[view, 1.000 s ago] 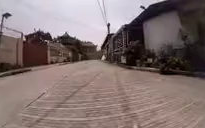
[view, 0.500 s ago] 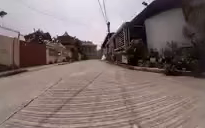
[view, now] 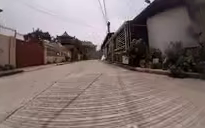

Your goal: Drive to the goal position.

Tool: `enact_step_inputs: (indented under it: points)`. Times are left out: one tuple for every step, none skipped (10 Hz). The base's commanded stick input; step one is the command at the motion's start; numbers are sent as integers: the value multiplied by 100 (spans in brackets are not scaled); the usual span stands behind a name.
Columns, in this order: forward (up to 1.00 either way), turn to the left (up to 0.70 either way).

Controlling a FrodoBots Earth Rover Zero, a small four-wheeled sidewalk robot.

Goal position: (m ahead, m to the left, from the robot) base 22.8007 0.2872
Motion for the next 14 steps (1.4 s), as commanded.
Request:
enact_step_inputs:
  points:
    - [70, 0]
    - [70, 0]
    - [70, 0]
    - [70, 0]
    - [70, 0]
    - [70, 0]
    - [70, 0]
    - [70, 0]
    - [70, 0]
    - [70, 0]
    - [70, 0]
    - [70, 0]
    - [70, 0]
    - [70, 6]
